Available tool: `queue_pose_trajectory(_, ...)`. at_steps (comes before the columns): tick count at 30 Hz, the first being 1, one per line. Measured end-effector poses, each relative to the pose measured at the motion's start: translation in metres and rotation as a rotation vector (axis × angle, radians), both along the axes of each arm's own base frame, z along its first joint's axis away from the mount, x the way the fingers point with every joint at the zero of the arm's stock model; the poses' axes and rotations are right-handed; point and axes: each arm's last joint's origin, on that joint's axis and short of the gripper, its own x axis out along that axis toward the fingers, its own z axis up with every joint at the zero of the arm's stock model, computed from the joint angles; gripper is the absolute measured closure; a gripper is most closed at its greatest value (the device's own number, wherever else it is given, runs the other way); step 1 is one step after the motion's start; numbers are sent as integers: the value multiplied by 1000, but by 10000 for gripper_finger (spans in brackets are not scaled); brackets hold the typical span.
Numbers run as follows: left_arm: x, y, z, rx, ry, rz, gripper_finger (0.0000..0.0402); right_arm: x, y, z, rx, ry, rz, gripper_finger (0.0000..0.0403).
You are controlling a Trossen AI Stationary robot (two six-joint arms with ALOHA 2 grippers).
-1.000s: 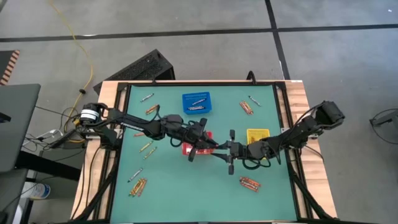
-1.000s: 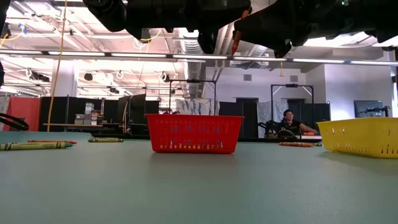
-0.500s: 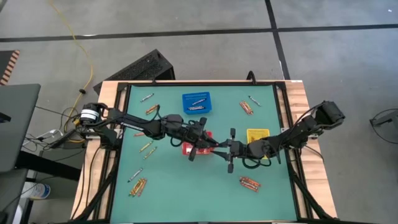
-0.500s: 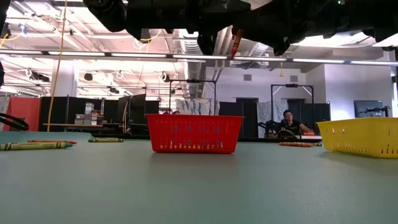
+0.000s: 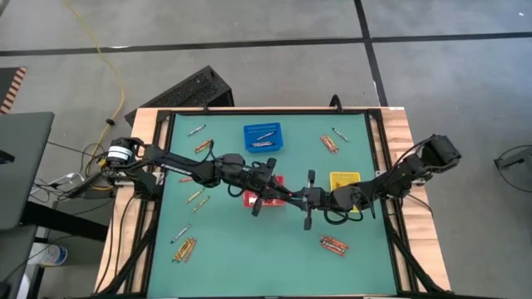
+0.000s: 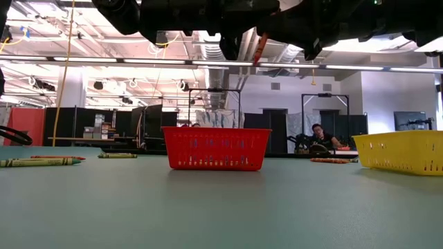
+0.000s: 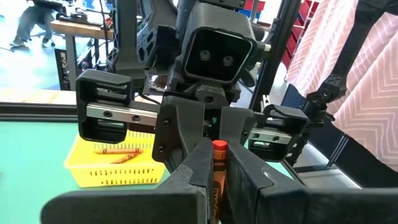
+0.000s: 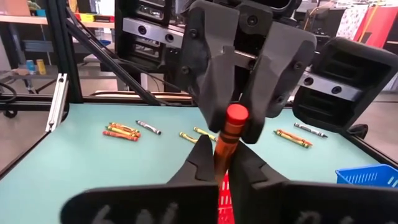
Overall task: Sort crayons
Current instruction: Put the orange crayon into the yellow bin
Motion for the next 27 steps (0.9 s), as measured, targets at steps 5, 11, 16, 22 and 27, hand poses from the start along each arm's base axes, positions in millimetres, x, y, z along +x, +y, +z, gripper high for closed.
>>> queue_pose_trajectory(5,0,0,0,8,-1,-1,384,0,0,-1,-2,7,0,398)
queue_pose_trajectory(11,0,4,-8,39,76,10,368,-2,-1,-7,19,85,-3,399)
queue_pose_trajectory(16,-5,18,-16,66,207,64,315,-16,-5,-2,78,200,-7,400)
queue_pose_trajectory(22,-19,32,-16,75,371,117,262,-47,-18,8,260,361,-83,398)
queue_pose_trajectory(27,-24,34,-19,139,442,208,255,-77,-31,10,426,496,-201,397)
